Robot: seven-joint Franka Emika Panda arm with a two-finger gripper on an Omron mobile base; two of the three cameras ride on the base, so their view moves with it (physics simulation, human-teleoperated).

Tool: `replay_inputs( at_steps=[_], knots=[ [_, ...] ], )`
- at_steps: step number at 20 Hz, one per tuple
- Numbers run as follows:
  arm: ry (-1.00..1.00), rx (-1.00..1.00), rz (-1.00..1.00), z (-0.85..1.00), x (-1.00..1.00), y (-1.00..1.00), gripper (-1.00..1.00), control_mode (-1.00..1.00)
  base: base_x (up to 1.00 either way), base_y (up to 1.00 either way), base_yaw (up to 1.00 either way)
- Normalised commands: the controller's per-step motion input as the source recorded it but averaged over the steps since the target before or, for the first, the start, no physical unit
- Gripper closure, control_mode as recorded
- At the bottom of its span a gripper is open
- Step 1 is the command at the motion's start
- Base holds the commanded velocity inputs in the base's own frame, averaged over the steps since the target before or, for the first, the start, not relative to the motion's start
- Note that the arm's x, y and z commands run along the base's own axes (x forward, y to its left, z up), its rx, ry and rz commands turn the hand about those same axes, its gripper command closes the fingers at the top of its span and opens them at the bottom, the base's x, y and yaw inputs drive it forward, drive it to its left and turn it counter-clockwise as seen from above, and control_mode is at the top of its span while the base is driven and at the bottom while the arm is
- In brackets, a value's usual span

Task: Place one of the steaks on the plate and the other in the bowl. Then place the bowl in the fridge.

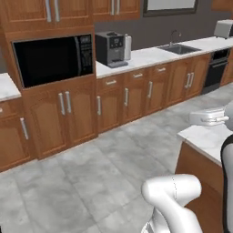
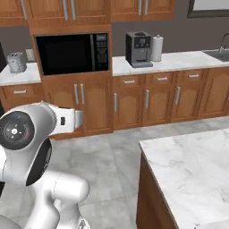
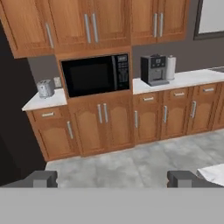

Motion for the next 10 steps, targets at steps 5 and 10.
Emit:
replay_inputs(
  at_steps=[5,10],
  knots=[
    [0.00,0.00,0.00,0.00,0.00,0.00,-1.00,1.00,1.00,0.52,-0.36],
    [0.00,0.00,0.00,0.00,0.00,0.00,-1.00,1.00,1.00,0.25,-0.43]
  ],
)
